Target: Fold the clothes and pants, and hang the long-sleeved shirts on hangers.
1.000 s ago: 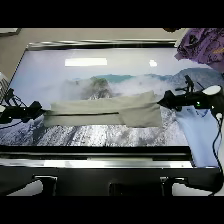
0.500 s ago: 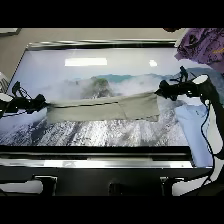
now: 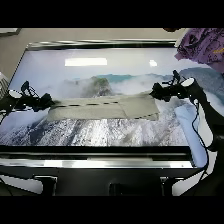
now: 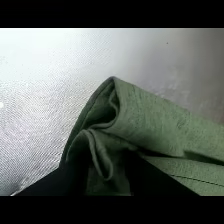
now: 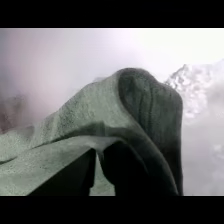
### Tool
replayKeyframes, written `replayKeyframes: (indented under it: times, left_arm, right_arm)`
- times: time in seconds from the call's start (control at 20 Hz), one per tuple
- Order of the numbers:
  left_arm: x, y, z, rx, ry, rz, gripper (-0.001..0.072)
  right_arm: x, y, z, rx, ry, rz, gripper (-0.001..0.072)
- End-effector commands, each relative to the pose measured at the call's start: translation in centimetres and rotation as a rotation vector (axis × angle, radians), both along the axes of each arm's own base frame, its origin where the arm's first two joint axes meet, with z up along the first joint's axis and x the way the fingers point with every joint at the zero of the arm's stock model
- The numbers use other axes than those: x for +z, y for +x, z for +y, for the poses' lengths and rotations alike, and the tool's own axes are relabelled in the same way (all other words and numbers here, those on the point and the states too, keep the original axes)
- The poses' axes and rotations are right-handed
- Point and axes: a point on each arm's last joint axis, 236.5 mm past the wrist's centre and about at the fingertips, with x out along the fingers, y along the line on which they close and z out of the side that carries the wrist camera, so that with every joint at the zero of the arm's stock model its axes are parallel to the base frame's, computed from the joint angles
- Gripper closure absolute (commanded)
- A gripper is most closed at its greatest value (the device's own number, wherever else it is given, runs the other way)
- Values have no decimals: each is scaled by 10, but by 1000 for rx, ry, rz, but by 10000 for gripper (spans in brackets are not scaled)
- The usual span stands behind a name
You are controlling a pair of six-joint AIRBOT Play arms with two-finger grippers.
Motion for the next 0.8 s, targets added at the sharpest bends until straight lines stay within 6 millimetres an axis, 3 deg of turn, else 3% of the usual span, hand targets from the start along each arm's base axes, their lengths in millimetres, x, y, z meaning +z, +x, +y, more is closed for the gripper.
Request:
replayKeyframes:
  times: [0.0,0.05,0.2,0.25,0.3,0.35,0.4,0.45,0.5,0.6,0.75]
  left_arm:
    - [2,3,-4,2,-17,10,384]
    - [11,4,-3,-3,-20,4,384]
    - [51,5,11,-30,24,-14,384]
    - [63,3,19,-23,59,-17,384]
    - [75,1,28,-10,96,-25,382]
    - [85,-1,36,2,132,-36,305]
    - [92,-3,40,17,151,-41,192]
    - [98,-4,41,35,150,-44,188]
    - [102,-6,40,31,150,-45,188]
    - [104,-10,36,25,136,-36,174]
    - [107,-12,30,20,111,-31,174]
  right_arm:
    - [4,-4,-4,-31,31,36,358]
    - [15,-7,-11,-35,52,47,255]
    - [54,-21,-64,-29,62,25,229]
    - [57,-28,-82,-32,67,30,225]
    - [51,-37,-96,-28,78,55,166]
    - [42,-47,-100,1,97,84,136]
    - [32,-58,-96,61,128,115,97]
    - [21,-72,-86,149,164,148,69]
    - [11,-73,-78,153,221,166,70]
    - [-1,-67,-59,190,297,149,70]
    - [-28,-64,-40,225,277,171,71]
